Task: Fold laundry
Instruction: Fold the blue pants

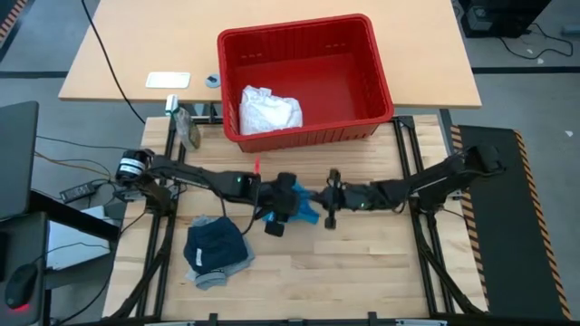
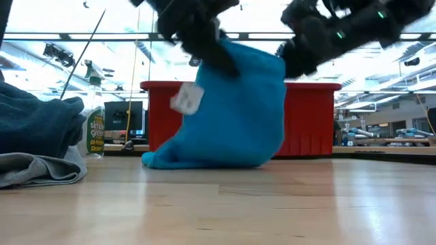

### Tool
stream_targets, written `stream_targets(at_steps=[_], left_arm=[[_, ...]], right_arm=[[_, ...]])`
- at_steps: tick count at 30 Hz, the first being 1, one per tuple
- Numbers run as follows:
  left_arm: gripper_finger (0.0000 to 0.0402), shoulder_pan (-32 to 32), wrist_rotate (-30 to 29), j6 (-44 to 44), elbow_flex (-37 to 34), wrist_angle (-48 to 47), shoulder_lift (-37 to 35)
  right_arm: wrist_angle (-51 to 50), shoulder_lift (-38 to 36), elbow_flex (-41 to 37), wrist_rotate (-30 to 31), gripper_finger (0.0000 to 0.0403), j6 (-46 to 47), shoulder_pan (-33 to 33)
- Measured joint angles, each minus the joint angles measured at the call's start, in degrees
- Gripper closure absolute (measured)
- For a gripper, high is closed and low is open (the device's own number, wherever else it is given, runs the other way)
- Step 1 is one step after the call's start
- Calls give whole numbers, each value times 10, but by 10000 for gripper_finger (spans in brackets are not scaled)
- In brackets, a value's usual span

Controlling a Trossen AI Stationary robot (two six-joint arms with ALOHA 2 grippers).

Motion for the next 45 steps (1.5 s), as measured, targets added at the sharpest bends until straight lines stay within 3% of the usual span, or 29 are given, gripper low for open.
stream_targets(at_steps=[6, 10, 14, 22, 28, 34, 38, 42, 45], left_arm=[[175, 19, 0, -42, 91, -71, -1], [143, -1, 45, -124, 87, -92, 3], [128, -34, 78, -171, 45, -65, 19], [125, -90, 85, -226, -7, 5, 40], [125, -105, 82, -195, -5, 10, 47], [125, -107, 81, -197, -6, 14, 54], [125, -115, 81, -157, -6, 17, 55], [125, -129, 82, -61, -6, -5, 55], [125, -134, 82, 15, -6, -8, 59]], right_arm=[[-73, -82, 34, 44, 400, -56, -21], [-132, -94, 22, -12, 401, 10, -12], [-117, -54, -20, -53, 402, 96, 36], [22, 59, -55, -111, 395, 145, 153], [77, 145, -51, -168, 352, 181, 182], [114, 147, -45, -216, 294, 205, 185], [100, 120, -42, -197, 247, 204, 185], [88, 104, -37, -175, 199, 190, 196], [20, 110, -3, -143, 173, 152, 229]])
